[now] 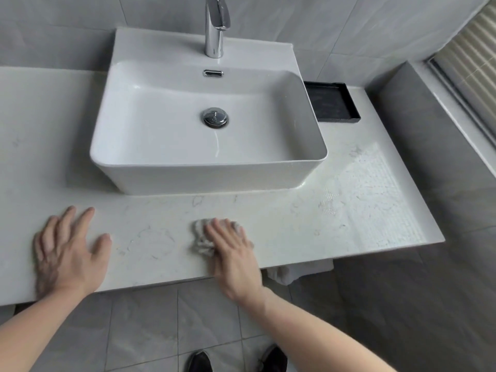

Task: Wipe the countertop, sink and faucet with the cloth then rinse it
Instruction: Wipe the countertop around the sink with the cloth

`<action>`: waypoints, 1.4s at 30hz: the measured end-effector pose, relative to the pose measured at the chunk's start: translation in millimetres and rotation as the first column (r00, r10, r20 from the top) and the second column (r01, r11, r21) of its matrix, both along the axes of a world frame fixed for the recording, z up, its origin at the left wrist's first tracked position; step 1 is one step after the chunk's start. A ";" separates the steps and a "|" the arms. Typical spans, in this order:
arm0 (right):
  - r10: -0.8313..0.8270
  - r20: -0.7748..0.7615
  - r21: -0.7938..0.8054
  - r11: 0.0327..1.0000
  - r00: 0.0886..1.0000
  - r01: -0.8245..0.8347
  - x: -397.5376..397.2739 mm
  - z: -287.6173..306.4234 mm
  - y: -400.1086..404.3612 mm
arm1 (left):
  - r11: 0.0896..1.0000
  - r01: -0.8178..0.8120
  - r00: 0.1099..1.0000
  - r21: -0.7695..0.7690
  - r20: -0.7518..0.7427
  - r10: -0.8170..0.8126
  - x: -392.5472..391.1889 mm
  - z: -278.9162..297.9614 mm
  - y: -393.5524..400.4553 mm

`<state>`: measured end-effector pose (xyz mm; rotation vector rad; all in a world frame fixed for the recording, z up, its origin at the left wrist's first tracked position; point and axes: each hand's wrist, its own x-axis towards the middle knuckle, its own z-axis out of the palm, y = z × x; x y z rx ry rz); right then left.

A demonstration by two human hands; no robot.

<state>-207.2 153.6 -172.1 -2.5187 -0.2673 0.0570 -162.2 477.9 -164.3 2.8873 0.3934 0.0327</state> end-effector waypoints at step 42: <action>-0.186 -0.066 0.337 0.921 0.980 0.198 -7.9 23.9 -88.4 | 1.000 -0.008 0.999 0.002 0.031 0.008 2.0 -0.5 -2.1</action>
